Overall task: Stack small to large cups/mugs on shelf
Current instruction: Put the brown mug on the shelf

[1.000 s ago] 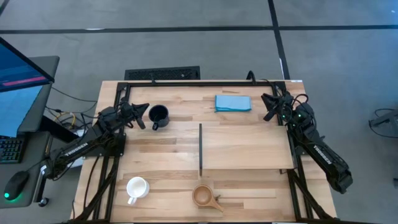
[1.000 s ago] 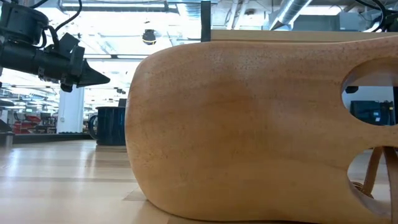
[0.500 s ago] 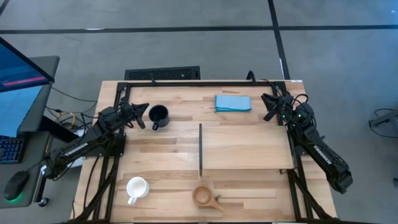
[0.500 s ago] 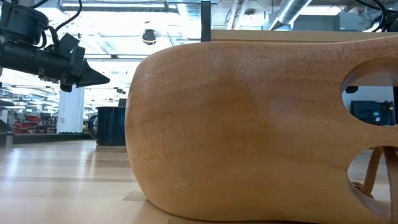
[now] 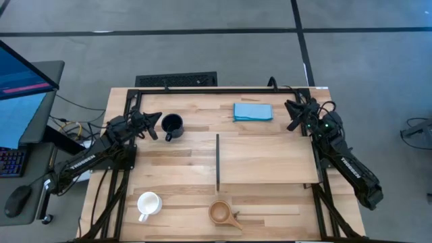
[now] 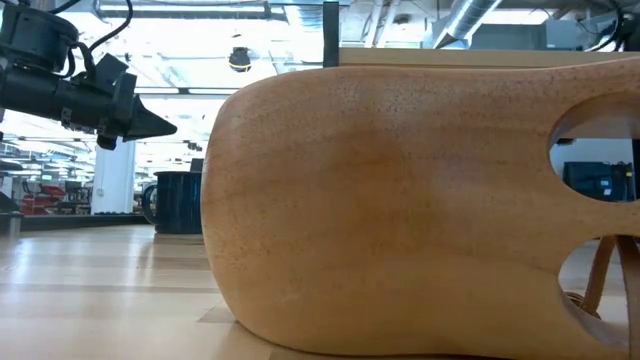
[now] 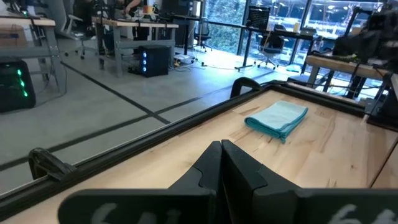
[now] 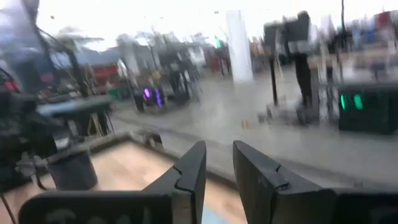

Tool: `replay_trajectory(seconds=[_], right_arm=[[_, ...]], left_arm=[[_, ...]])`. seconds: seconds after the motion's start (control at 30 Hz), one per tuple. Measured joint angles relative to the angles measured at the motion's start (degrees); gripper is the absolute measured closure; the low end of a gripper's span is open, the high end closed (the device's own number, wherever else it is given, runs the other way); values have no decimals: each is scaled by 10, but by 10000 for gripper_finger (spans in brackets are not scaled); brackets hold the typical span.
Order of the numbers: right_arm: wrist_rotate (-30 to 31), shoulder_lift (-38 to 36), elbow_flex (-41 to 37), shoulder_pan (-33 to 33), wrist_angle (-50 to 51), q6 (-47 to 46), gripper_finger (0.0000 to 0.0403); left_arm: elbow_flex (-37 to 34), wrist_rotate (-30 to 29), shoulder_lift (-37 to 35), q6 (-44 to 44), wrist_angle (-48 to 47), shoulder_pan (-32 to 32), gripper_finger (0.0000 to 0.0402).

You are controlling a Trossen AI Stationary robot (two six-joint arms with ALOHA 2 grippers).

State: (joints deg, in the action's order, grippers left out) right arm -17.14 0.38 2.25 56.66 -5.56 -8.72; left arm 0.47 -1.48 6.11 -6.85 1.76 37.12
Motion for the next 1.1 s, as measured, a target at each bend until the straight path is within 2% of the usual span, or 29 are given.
replay_trajectory(seconds=[0.1, 0.23, 0.6, 0.9, 1.1], right_arm=[[-40, -1, 24, 0, -37, 24, 301], [-91, -1, 70, 0, -36, 27, 301], [-176, 0, 154, 0, 57, 8, 301], [-189, 0, 206, 0, 87, 7, 301], [-190, 3, 238, 0, 86, 39, 301]], left_arm=[[0, 0, 0, 1, 0, 0, 401], [0, 0, 0, -9, 0, 0, 401], [0, -8, 0, -35, 2, 0, 401], [0, -8, 0, -33, 2, 0, 401], [0, -9, 0, -33, 2, 0, 401]])
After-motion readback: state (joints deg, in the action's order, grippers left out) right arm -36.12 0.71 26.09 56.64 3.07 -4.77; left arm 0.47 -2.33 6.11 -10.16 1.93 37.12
